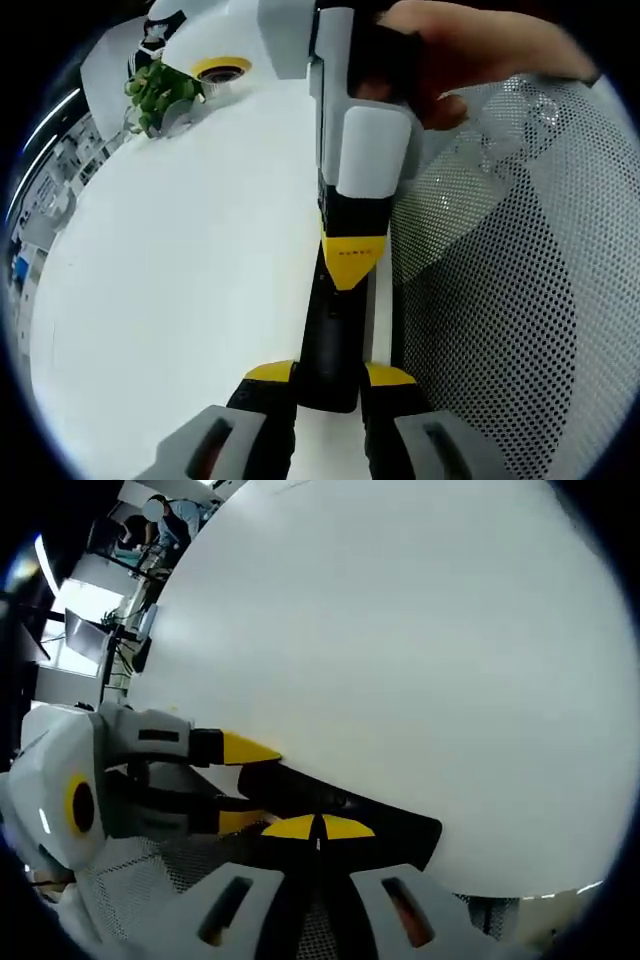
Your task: Press the specified remote control buttons in sequence, fully releasing each button before pressing the next.
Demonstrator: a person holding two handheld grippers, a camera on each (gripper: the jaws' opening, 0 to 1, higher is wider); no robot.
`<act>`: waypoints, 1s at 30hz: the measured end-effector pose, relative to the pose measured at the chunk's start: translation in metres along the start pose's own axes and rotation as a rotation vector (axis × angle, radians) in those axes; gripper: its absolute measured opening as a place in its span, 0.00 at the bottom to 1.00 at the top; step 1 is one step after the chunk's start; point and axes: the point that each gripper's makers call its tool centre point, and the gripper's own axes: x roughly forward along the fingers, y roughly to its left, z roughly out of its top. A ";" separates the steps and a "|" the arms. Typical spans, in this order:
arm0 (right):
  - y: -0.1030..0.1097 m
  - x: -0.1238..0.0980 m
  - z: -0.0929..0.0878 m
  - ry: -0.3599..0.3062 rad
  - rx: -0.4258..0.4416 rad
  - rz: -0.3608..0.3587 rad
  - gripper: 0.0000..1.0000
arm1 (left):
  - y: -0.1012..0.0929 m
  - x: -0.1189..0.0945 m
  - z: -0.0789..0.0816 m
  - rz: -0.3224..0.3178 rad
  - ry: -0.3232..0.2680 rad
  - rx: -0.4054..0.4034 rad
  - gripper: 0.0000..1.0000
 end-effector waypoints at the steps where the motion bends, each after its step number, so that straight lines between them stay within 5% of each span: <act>1: -0.002 -0.001 0.000 -0.001 0.005 -0.004 0.00 | 0.000 0.000 0.000 0.000 0.000 0.000 0.24; 8: -0.006 -0.002 0.001 -0.013 0.033 -0.009 0.00 | 0.000 0.000 0.000 -0.001 0.001 0.002 0.24; 20: -0.003 0.000 -0.001 -0.018 -0.081 -0.097 0.00 | 0.000 0.000 0.001 0.000 0.003 0.004 0.25; 25: -0.004 0.001 0.001 -0.010 -0.193 -0.184 0.00 | 0.000 0.000 0.001 0.000 0.003 0.005 0.25; 30: -0.002 0.002 0.002 -0.015 -0.400 -0.272 0.00 | 0.000 0.000 0.001 -0.002 0.002 0.004 0.25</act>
